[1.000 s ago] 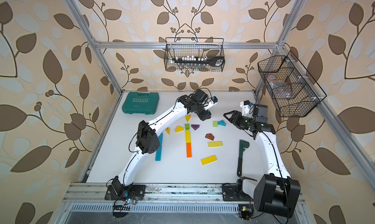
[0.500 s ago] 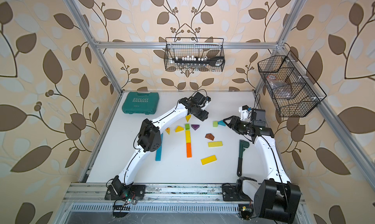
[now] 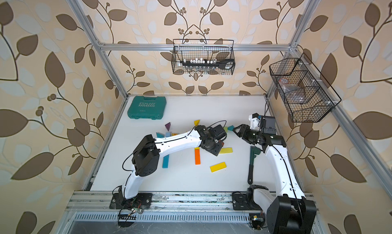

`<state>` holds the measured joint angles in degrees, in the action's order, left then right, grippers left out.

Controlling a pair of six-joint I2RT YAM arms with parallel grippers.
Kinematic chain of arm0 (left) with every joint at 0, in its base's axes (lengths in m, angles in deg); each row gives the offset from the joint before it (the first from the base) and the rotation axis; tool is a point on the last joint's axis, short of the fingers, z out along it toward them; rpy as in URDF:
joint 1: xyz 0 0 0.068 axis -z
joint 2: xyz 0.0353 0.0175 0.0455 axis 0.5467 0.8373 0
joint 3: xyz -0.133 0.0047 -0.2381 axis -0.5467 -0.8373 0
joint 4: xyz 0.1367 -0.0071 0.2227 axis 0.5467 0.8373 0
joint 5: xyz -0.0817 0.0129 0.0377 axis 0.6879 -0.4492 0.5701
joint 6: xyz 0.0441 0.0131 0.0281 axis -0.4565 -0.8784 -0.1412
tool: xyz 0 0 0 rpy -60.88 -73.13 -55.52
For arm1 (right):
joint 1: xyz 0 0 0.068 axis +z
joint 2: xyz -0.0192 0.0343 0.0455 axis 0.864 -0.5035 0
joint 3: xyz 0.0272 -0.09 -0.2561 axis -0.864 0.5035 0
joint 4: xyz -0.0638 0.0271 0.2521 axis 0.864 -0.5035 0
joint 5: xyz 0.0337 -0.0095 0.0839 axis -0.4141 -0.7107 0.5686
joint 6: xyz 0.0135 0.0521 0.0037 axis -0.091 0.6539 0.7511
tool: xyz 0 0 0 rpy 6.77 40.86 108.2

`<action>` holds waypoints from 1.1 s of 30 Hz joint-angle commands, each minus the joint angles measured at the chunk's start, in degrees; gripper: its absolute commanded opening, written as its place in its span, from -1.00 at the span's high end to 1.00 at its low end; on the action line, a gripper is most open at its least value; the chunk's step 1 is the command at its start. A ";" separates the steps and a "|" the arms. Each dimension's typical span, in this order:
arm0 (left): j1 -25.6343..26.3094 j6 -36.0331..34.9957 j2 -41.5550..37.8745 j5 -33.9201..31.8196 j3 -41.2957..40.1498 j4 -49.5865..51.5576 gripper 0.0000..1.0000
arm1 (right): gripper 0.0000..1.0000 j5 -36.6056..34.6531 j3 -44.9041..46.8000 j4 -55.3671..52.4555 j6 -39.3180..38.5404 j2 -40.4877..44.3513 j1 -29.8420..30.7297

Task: Assemble a small pinwheel with building blocks
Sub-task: Place the building block at the center of the board.

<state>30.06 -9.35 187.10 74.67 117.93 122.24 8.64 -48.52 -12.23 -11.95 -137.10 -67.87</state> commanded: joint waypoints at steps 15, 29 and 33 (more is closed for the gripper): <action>1.49 2.14 4.29 -5.69 -2.13 -4.77 0.00 | -0.23 -6.73 1.47 -4.79 0.90 5.51 2.71; 2.19 1.96 -1.42 -5.95 -5.44 -7.94 -0.74 | -0.99 -1.68 -0.94 -1.45 -1.06 5.89 1.05; 3.04 3.09 -9.91 -5.37 -10.52 -10.72 -0.78 | -0.99 2.57 0.72 2.94 1.87 6.59 -3.27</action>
<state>31.92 -7.07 186.62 69.88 108.97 113.72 7.33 -48.08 -13.22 -11.95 -131.49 -69.27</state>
